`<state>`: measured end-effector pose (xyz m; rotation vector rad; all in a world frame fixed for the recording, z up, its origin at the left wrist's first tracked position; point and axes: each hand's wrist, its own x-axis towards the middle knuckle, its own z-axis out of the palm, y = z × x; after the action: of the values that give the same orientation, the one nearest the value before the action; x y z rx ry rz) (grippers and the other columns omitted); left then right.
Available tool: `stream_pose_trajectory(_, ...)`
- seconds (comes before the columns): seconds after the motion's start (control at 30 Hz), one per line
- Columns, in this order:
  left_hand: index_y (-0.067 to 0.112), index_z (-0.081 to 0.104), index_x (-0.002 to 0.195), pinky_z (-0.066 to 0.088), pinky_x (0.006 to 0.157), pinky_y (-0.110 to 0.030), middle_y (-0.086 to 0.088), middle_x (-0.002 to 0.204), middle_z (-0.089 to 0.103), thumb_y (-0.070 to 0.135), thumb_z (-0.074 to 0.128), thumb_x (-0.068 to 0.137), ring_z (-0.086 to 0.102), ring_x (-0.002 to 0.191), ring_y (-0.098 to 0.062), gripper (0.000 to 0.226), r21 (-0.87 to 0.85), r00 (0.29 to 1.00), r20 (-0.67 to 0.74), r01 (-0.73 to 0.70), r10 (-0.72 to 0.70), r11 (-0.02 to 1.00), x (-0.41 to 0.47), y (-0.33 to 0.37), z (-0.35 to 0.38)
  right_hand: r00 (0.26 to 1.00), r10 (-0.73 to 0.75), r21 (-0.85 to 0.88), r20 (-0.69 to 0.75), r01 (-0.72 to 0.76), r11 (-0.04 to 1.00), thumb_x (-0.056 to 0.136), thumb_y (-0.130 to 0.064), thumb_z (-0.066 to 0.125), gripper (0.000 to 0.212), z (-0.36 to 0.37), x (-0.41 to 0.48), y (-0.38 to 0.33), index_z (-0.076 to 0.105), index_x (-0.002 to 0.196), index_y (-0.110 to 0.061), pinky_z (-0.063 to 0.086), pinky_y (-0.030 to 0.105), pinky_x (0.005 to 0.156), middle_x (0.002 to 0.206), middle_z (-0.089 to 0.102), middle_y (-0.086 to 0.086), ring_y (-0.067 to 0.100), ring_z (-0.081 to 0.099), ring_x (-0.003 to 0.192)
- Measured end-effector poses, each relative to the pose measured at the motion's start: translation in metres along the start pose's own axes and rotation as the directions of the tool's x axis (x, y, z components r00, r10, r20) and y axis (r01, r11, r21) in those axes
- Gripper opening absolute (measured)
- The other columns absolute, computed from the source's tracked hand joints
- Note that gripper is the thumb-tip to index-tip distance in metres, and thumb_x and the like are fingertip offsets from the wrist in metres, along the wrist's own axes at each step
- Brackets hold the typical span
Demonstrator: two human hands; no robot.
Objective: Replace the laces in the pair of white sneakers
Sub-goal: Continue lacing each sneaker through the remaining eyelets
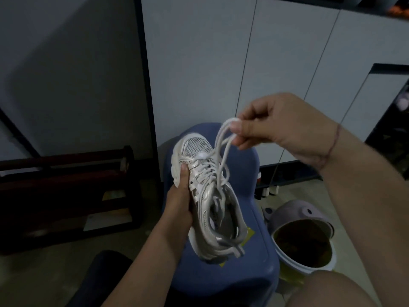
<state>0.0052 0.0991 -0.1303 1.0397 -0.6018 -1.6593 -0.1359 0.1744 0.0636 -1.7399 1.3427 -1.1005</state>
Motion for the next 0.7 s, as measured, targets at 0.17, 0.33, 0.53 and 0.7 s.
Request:
stream_pose_trajectory(0.17,0.011,0.063,0.126,0.047,0.101,-0.054,-0.019,0.121,0.067,0.078,0.072,0.045,0.065,0.110,-0.037,0.104,-0.040,0.993,0.045,0.113,-0.111,0.993,0.008,0.002,-0.007,0.978,0.158,0.006,0.134,-0.160,0.987,0.076,-0.007,0.070,0.015,0.009,-0.036,0.045,0.068,0.084,0.006,0.051,0.015,0.055,0.066,0.070,0.011,0.013,0.066,0.057)
stream_pose_trajectory(0.33,0.007,0.059,0.127,0.055,0.080,-0.040,-0.017,0.116,0.068,0.076,0.063,0.061,0.066,0.105,-0.033,0.095,-0.036,0.991,0.004,0.134,-0.134,0.990,0.004,0.008,-0.001,0.956,0.269,-0.253,0.118,-0.232,0.939,0.071,-0.022,0.078,0.014,0.017,-0.047,0.081,0.074,0.072,-0.009,0.039,0.008,0.050,0.050,0.060,-0.013,-0.003,0.051,0.047)
stream_pose_trajectory(0.53,0.013,0.056,0.125,0.054,0.072,-0.032,-0.003,0.110,0.066,0.076,0.055,0.072,0.067,0.087,-0.016,0.082,0.057,0.997,0.019,0.076,-0.078,0.995,0.000,0.004,-0.001,0.968,0.250,-0.469,0.018,-0.212,0.857,0.071,-0.034,0.080,0.014,0.018,-0.040,0.086,0.073,0.065,-0.022,0.042,0.013,0.050,0.054,0.063,-0.017,0.000,0.053,0.051)
stream_pose_trajectory(0.7,0.011,0.068,0.118,0.050,0.097,-0.053,-0.016,0.110,0.072,0.083,0.079,0.016,0.069,0.101,-0.037,0.125,0.018,0.994,-0.028,0.109,-0.109,0.994,0.012,-0.007,-0.003,0.969,0.235,-0.518,0.072,-0.165,0.839,0.079,-0.032,0.074,0.017,0.047,-0.037,0.088,0.067,0.065,-0.026,0.045,0.010,0.049,0.054,0.062,-0.009,0.000,0.055,0.042)
